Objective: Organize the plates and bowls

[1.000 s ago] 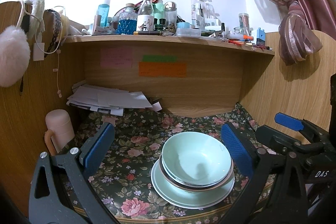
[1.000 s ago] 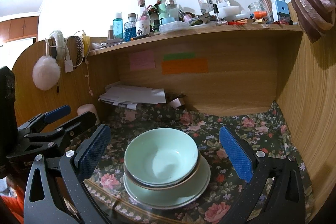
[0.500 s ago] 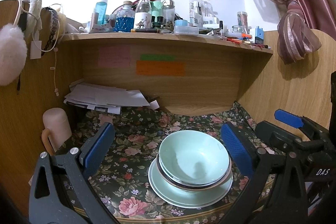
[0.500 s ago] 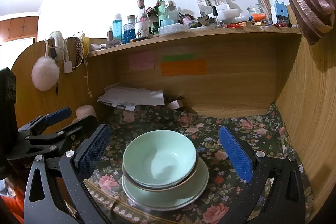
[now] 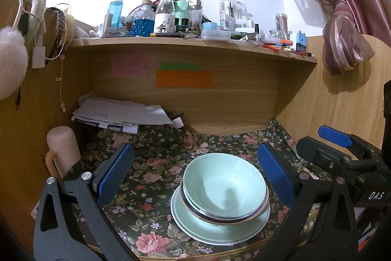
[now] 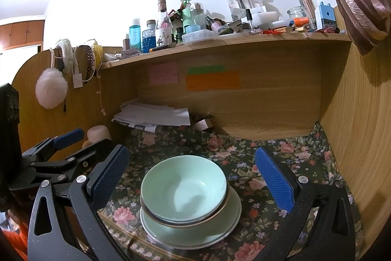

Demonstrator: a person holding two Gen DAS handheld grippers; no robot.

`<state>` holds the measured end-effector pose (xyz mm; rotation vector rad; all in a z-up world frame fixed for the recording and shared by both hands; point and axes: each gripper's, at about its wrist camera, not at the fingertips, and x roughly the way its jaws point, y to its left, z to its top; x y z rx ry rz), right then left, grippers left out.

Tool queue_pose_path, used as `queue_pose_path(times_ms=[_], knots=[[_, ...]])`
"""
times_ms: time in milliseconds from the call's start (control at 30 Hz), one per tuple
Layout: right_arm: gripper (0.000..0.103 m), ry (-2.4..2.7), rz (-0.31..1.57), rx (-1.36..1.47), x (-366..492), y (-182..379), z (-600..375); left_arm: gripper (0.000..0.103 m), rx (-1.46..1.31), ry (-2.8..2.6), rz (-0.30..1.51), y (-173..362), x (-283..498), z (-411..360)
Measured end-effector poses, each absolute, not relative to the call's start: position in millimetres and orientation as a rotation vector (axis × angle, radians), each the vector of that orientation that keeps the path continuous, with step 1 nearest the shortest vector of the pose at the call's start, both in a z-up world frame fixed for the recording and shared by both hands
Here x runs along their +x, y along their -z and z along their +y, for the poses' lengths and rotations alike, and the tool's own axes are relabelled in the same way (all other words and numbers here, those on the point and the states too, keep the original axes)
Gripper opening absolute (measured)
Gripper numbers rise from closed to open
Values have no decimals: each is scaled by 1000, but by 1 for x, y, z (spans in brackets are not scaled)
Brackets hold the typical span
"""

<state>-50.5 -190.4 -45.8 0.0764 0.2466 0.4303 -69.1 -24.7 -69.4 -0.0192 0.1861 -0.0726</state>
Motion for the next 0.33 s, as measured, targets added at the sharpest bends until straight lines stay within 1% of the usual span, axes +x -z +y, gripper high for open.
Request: queue_pose_path(times_ms=[333], knots=[[103,-427,254,85,-42,47,-191,103,-38,81,202,70,-61,-26]])
